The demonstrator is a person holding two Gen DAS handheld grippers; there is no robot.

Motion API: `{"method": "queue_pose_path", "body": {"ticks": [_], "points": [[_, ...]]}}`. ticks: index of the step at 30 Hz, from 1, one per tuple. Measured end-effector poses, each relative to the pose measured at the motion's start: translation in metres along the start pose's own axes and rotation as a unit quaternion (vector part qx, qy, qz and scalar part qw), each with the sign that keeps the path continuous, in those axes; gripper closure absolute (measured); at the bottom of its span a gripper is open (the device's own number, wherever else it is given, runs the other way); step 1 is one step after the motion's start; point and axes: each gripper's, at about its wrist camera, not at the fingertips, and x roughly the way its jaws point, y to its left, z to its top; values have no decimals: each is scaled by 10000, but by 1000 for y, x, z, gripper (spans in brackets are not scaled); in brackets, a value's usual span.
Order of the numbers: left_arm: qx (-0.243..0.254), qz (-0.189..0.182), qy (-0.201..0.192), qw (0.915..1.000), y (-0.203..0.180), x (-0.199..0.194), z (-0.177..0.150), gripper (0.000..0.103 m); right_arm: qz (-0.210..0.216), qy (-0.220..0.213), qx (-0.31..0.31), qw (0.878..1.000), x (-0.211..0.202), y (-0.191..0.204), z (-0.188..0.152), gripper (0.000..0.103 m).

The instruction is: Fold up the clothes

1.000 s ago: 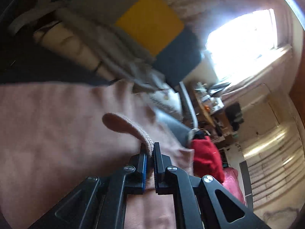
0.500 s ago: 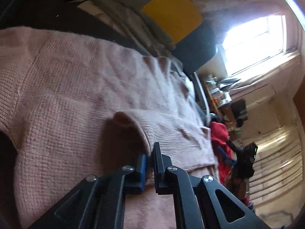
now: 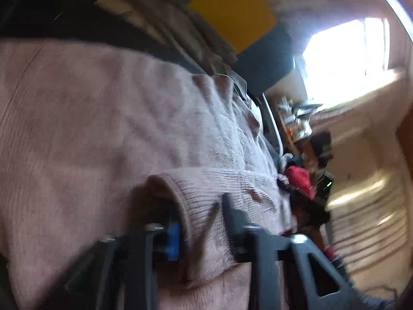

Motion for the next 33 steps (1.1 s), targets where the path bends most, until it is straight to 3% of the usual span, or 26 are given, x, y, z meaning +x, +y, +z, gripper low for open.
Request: {"method": "queue_pose_path", "body": {"ticks": [1,3,7,10,12,13,15,17,18,20,24,25,26,28,29,31,33], "points": [[100,14,-128,9999,-8,-2,5,99,44,9,-32,10000,-1,0,1,76],[239,38,-392,9989,-19,-7,14,98,1,-76,-113,9999,-6,1,3,81],[288,244,-625,9973,-23,-12,35,98,-18,-359,-18,9994,-12,-2,6,82],[363,892,-333,9948,-11,2,36,97,-84,-322,210,9992,-1,-10,3,82],[97,1191,-109,9928,6,10,34,95,-79,-350,351,9987,4,-15,-1,80],[-70,1074,-232,9939,10,4,32,91,-10,-393,485,9981,2,-18,-2,70],[-137,1402,-568,9884,9,-15,27,86,-25,-437,724,9964,-6,-24,-2,53],[-71,1413,-957,9853,0,-35,19,84,-186,-710,616,9954,-26,-21,-2,50],[-48,1212,-1036,9872,-5,-38,17,82,-207,-901,463,9946,-40,-15,-4,46],[273,1033,-898,9902,-21,-32,5,80,83,-1044,281,9941,-61,1,-11,40],[735,1494,-236,9858,-27,5,-31,80,648,-813,-99,9945,-75,46,-38,25],[834,1613,-258,9830,-24,9,-38,81,646,-684,-109,9955,-70,54,-45,24],[970,1668,-504,9799,-24,6,-44,81,550,-537,-110,9970,-63,60,-53,24],[632,1544,-548,9845,-14,0,-47,81,180,-295,-158,9993,-45,68,-68,22],[423,1459,-572,9867,-9,-5,-47,82,-22,-431,-352,9984,-40,72,-76,21],[169,1447,-724,9867,-2,-19,-54,84,-238,-445,-639,9967,-33,82,-83,5],[211,1553,-912,9834,-5,-40,-70,78,-373,-348,-857,9950,-28,91,-84,0]]}}
